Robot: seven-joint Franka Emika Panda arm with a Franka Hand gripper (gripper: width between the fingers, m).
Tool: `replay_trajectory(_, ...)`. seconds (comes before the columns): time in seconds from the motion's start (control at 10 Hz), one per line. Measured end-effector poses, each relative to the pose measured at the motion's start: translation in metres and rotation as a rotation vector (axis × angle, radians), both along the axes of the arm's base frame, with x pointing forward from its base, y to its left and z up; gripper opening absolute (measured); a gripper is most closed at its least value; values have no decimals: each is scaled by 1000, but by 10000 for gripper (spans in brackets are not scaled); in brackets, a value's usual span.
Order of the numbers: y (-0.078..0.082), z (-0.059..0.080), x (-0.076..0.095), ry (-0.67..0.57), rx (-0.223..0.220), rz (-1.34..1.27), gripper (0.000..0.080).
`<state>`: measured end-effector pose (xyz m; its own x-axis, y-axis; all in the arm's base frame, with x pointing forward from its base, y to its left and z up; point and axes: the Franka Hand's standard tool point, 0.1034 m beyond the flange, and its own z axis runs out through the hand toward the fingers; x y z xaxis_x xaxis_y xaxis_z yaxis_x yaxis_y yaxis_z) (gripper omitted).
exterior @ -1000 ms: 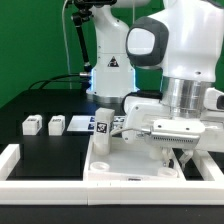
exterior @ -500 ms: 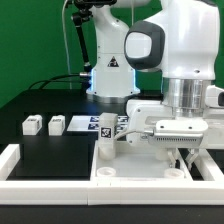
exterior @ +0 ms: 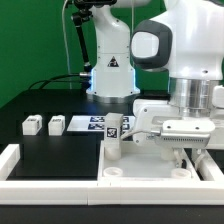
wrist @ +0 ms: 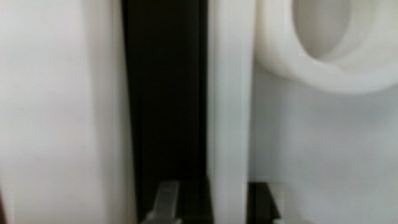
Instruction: Assemble square table
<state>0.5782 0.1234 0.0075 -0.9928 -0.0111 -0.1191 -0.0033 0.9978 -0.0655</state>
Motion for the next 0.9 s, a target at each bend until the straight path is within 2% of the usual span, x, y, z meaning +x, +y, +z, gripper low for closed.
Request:
replay_trajectory(0.5,-1,0,0,11,-10,-13,54)
replay_trajectory(0.6,-5,0,1,12,-14,-19,54)
replay_trajectory(0.7,-11,0,2,12,-20,-28,235)
replay_trajectory(0.8,-17,0,2,11,-28,-35,371)
replay_trajectory(0.9,-23,1,3,10,-36,-44,371)
